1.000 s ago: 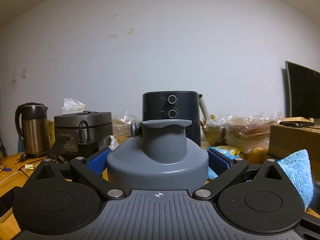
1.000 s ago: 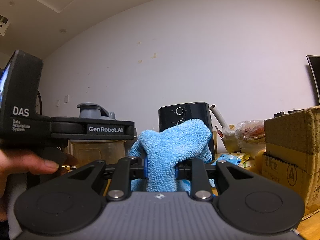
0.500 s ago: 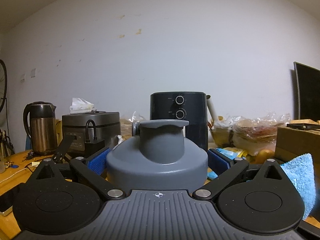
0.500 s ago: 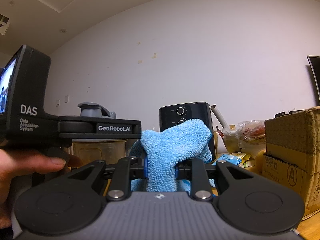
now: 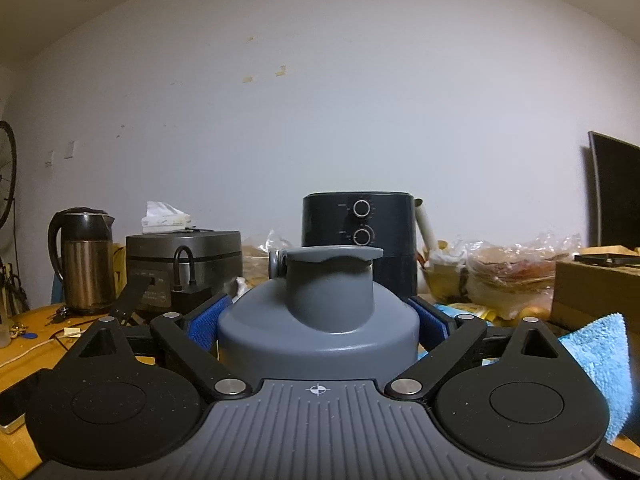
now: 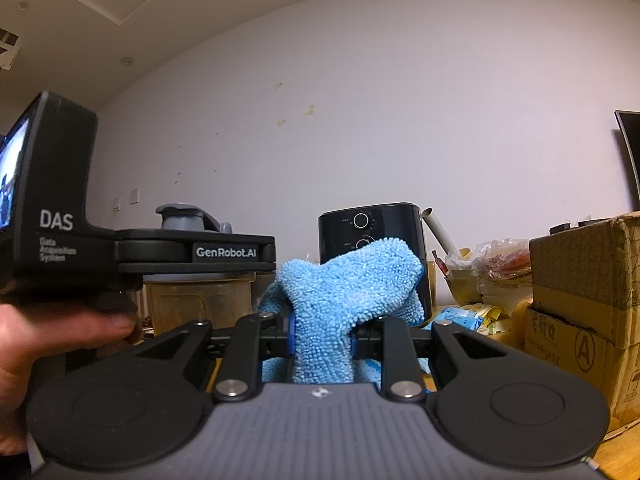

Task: Clean container
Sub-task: 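Turn the shaker bottle upright with the left gripper, lowering it toward the table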

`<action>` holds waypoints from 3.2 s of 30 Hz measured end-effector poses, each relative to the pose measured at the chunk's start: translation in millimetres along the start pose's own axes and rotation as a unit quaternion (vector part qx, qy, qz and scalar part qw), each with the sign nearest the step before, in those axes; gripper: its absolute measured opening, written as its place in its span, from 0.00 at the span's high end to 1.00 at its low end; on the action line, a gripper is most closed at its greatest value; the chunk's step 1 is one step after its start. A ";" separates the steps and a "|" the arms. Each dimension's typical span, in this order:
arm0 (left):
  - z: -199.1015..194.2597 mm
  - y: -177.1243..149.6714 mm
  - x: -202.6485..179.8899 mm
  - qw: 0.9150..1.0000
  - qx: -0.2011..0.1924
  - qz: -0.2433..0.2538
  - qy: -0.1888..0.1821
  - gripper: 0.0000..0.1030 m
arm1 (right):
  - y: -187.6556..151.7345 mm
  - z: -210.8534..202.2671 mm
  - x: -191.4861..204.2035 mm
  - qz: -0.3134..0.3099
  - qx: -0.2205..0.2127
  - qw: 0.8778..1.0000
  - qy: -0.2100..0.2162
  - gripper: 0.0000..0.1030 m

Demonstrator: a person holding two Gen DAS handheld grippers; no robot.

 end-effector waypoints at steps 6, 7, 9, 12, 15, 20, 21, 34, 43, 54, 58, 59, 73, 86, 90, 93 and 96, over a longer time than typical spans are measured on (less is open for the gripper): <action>1.1 -0.5 4.1 1.000 -0.002 0.002 -0.025 0.08 | -0.1 0.7 0.7 0.000 0.000 1.000 0.002 0.79; 1.1 -0.8 4.8 1.000 -0.003 0.003 -0.030 0.08 | 0.0 1.3 0.4 0.000 0.000 1.000 0.002 0.79; 1.2 -1.8 6.1 0.999 -0.006 0.004 -0.040 0.08 | 0.0 2.1 0.0 0.000 0.001 1.000 0.003 0.79; 1.9 -2.4 7.7 0.998 -0.008 0.007 -0.056 0.08 | 0.0 2.8 -0.9 0.000 0.002 1.000 0.003 0.79; 3.2 -2.1 9.2 0.997 -0.006 0.009 -0.072 0.08 | -0.1 3.2 -1.3 0.001 0.002 1.000 0.003 0.79; 2.2 -2.9 7.8 0.995 -0.014 0.019 -0.095 0.08 | -0.6 4.7 -0.6 0.001 0.004 1.000 0.005 0.79; 1.5 -3.4 7.2 0.995 -0.016 0.021 -0.098 0.08 | -0.9 5.1 -0.7 0.001 0.004 1.000 0.006 0.79; 4.4 -3.3 14.2 0.994 -0.016 0.000 -0.106 0.08 | -2.7 8.8 0.7 -0.001 0.008 1.000 0.007 0.79; -1.3 13.5 23.0 0.994 -0.038 -0.005 -0.102 0.08 | -4.3 11.4 3.5 -0.005 0.014 1.000 0.010 0.82; 3.0 36.6 38.1 0.995 -0.049 -0.005 -0.091 0.08 | -3.9 11.5 4.5 -0.007 0.009 1.000 0.006 0.80; 5.6 42.6 42.2 0.995 -0.044 -0.005 -0.093 0.08 | -3.7 12.4 2.0 0.007 0.006 1.000 0.011 0.79; 6.3 43.6 43.1 0.995 -0.043 -0.004 -0.094 0.08 | -3.6 11.8 1.5 0.008 0.004 1.000 0.011 0.79; 26.3 40.5 55.6 0.995 -0.033 -0.011 -0.092 0.08 | -5.0 9.5 -2.4 0.000 0.012 1.000 0.012 0.79; 57.4 42.3 63.5 0.993 -0.030 -0.029 -0.114 0.08 | -8.0 9.4 3.0 -0.005 0.016 1.000 0.013 0.82; 70.2 41.1 64.9 0.992 -0.022 -0.034 -0.119 0.08 | -7.7 7.3 3.7 -0.004 0.014 1.000 0.008 0.83; 79.5 39.6 66.3 0.992 -0.016 -0.038 -0.119 0.08 | -7.8 5.6 4.0 -0.004 0.013 1.000 0.006 0.83; 88.7 39.3 66.8 0.991 -0.012 -0.040 -0.124 0.08 | -8.2 5.0 4.4 -0.003 0.012 1.000 0.006 0.83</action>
Point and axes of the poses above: each gripper's, at about its wrist camera, not at the fingertips, and z roughly the way its jaws point, x to its left, y to its top, the point moved 4 cm from there along z, roughly the way its jaws point, and after that the axes turned 4 degrees about y, right-handed, at the moved point
